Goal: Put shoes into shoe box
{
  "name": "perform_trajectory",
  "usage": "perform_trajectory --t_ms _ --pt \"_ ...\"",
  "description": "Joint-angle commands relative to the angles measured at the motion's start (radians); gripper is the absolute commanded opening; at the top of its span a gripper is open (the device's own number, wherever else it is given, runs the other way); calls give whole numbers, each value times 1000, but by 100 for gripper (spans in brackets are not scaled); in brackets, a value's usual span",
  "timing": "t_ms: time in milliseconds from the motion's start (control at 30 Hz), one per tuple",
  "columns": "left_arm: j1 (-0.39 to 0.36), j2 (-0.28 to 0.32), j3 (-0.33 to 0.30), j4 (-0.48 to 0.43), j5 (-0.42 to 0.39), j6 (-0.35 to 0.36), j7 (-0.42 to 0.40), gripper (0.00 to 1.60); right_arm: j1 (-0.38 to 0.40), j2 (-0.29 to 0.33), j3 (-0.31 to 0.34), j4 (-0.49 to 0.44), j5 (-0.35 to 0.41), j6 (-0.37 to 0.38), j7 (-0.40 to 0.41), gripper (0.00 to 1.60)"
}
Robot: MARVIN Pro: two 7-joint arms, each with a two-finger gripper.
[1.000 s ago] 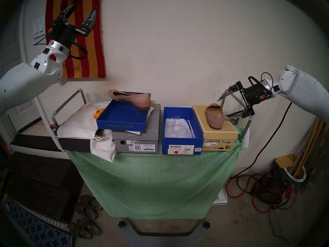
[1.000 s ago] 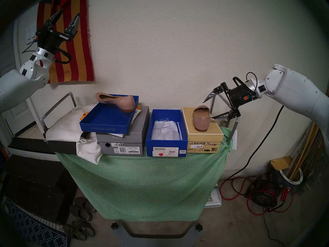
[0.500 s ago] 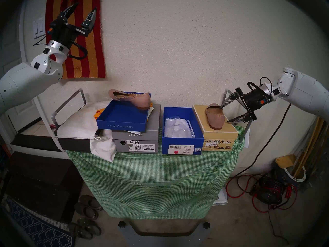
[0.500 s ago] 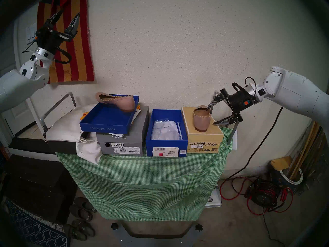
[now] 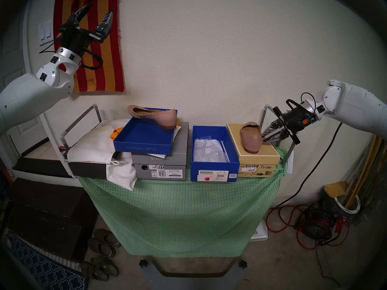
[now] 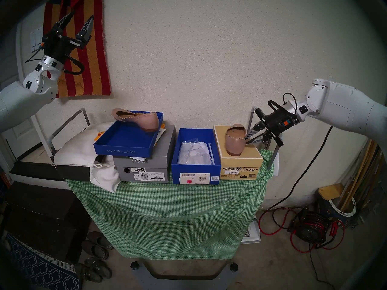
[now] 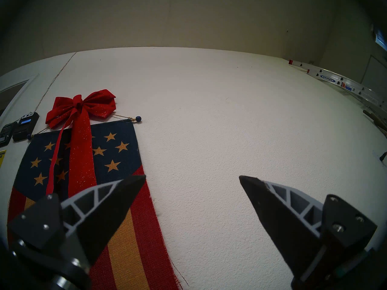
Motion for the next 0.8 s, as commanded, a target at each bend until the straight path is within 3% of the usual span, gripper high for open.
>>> perform_trajectory --t_ms 0,300,600,767 --pt "-2 -1 -1 2 0 0 -1 160 62 -41 -58 -20 -22 2 108 0" --pt "-2 -1 0 1 -1 0 -1 160 149 -62 -102 -95 -79 2 99 0" --pt "-3 -1 0 1 -1 0 -1 160 229 -130 -87 -123 -75 2 114 0" --pt "-3 -1 1 1 -1 0 -1 160 251 -172 -112 -134 -106 2 109 0"
